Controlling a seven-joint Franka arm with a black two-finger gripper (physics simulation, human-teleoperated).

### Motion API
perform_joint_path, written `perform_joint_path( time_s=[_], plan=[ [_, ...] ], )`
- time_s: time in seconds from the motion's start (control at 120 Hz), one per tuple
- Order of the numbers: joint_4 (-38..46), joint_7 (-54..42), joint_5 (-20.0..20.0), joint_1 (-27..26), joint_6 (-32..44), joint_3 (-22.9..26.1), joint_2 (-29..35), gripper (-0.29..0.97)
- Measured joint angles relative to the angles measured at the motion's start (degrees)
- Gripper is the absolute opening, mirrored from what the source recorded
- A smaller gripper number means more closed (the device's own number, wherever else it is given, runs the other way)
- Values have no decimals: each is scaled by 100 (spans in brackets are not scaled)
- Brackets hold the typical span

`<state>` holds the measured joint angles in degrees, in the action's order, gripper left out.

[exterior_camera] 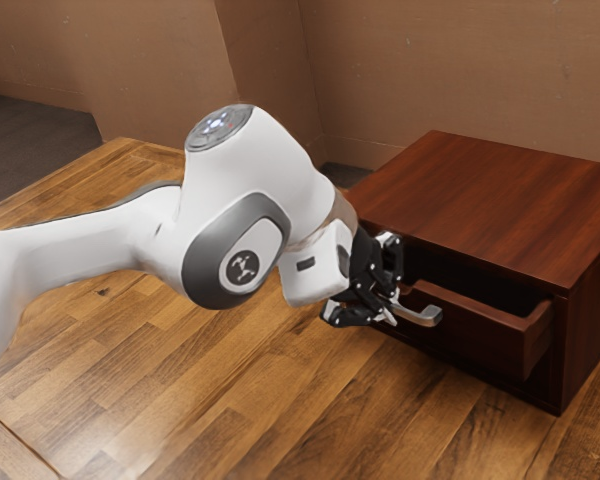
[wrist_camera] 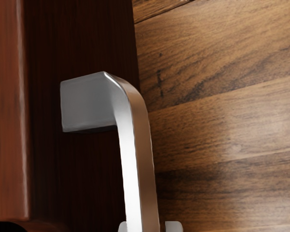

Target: Pull the drawer handle with one arm to open the drawer

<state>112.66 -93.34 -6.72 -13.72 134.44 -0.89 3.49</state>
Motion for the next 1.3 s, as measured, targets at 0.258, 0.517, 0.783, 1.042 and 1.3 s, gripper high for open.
perform_joint_path(
  time_s=[0.258, 0.517, 0.783, 1.042, 1.3],
  plan=[
    [970, -3, 42, -247, 216, -5, 896, -10],
    [1638, -4, 39, -262, 303, -6, 1586, -11],
    [2045, 14, 43, -353, 323, 0, 2037, -11],
    [2291, 45, 45, -444, 336, 1, 2273, -11],
    [2416, 97, 39, -444, 296, 1, 2389, -4]
  ],
)
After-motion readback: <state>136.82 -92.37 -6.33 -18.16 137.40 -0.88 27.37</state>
